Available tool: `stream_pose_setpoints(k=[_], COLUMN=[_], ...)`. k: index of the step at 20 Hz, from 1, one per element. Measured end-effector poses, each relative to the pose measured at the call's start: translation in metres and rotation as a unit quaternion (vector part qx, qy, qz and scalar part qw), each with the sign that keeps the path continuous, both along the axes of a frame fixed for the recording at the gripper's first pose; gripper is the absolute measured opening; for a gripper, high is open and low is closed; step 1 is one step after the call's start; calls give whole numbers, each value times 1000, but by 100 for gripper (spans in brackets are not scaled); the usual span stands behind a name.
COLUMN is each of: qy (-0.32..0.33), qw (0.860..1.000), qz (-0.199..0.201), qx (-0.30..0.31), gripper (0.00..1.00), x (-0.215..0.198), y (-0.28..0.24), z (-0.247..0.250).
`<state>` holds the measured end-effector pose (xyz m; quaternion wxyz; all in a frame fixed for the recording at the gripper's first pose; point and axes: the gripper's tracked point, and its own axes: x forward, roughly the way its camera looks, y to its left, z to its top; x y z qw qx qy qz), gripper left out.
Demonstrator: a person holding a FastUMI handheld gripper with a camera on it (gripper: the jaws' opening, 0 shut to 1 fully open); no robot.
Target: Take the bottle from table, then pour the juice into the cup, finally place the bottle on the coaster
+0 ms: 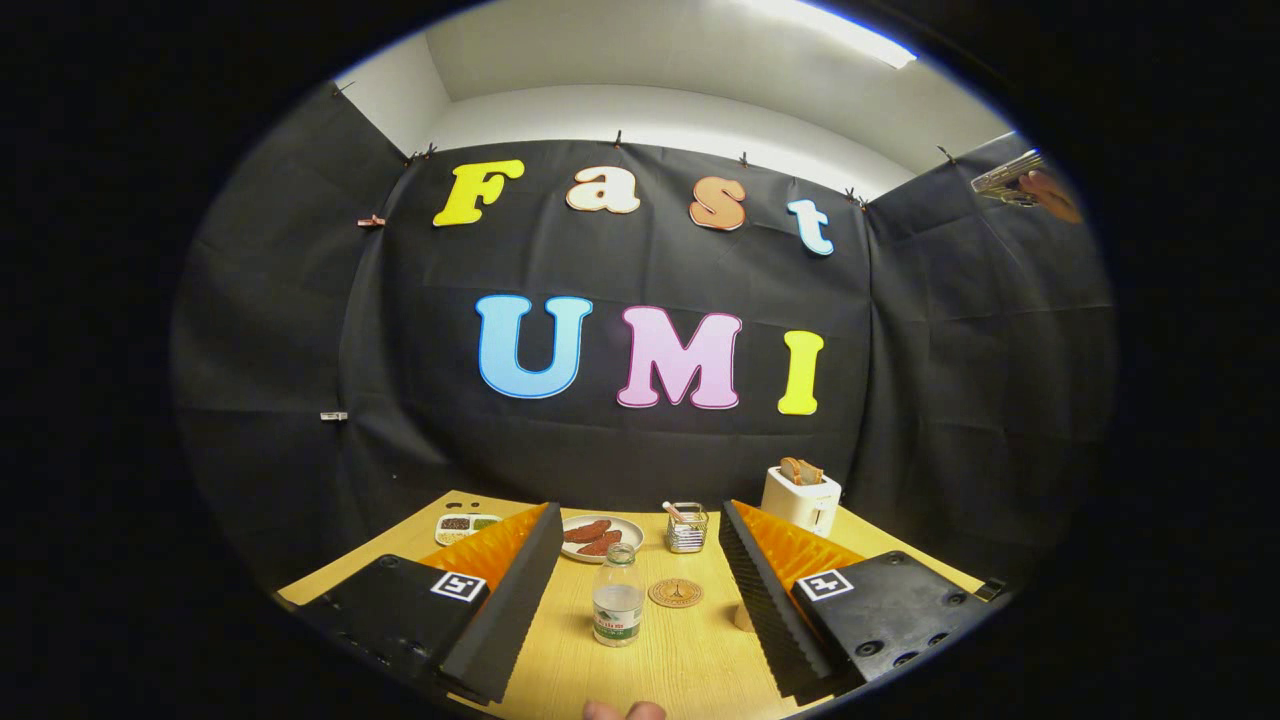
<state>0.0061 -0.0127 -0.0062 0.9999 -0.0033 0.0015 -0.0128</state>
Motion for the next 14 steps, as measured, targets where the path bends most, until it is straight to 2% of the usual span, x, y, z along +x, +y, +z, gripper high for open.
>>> stream_pose_setpoints(k=[6,14], qy=[2,13], qw=[1000,1000], qz=[-2,-5], qx=[-2,11], gripper=[96,96], x=[-6,-7], y=[1,1], z=[-8,-55])
